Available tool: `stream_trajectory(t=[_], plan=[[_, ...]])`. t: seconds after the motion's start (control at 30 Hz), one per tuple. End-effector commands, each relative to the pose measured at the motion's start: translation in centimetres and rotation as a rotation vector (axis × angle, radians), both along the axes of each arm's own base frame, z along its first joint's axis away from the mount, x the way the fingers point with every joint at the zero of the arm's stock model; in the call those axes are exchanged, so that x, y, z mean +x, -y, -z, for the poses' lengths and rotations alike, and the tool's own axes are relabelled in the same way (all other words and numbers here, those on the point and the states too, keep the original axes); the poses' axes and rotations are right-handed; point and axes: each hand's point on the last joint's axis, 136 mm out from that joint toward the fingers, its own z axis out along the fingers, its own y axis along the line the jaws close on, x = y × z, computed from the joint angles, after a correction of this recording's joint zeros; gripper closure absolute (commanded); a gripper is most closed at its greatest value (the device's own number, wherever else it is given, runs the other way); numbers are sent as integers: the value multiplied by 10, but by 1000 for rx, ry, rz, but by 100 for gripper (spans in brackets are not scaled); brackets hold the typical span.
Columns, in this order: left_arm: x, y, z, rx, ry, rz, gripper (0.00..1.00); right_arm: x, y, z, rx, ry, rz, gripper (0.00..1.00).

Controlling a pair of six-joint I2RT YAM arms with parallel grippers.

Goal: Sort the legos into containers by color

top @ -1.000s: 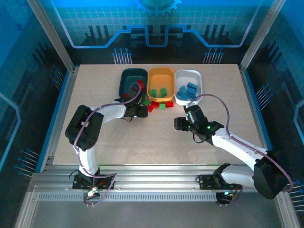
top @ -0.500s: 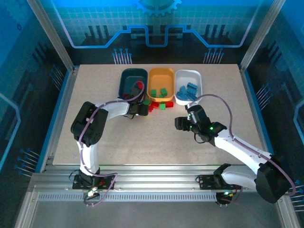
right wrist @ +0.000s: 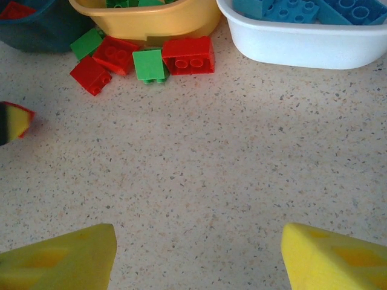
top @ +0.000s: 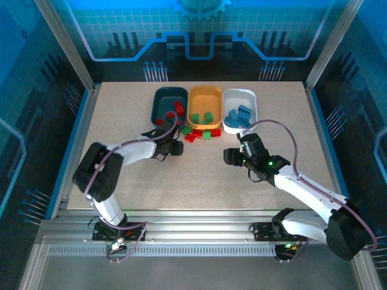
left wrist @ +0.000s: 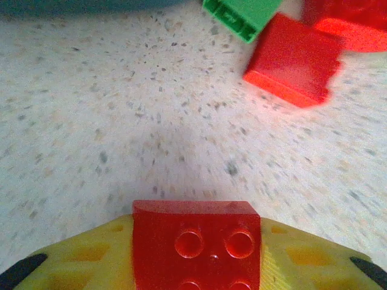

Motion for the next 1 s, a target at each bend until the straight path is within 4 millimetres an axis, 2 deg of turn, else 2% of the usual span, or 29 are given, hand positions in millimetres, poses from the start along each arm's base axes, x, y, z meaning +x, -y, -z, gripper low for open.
stream_trajectory(t=[0.0,0.07,0.13,0.27,0.43,0.53,0.63,0.67,0.7,0.77,0.83,0.97], plan=[[3,-1,-65,-70,121,-30,60,1,-3,-3,41,-5,0,27],[12,-5,-90,-71,148,-45,59,3,-10,-9,63,-5,-16,27],[26,-9,-102,-67,156,-66,58,7,-16,-17,80,-6,-31,27],[66,-12,-101,-107,93,-112,58,15,-23,-25,46,-9,-57,27],[117,-15,-86,-166,31,-194,57,17,-16,3,19,12,28,27],[136,-13,-82,-175,14,-211,48,12,-13,14,19,15,41,27],[147,-3,-91,-210,44,-182,17,12,-11,16,6,24,47,26],[146,4,-98,-242,57,-149,6,12,-11,16,0,23,43,26],[143,13,-107,-263,81,-118,1,13,-11,16,-6,20,44,26],[131,26,-122,-255,128,-69,1,14,-10,18,-19,13,51,26],[108,40,-125,-223,144,-21,1,14,-9,20,-18,11,57,26],[57,56,-93,-165,134,39,3,15,-5,25,-13,0,99,26]])
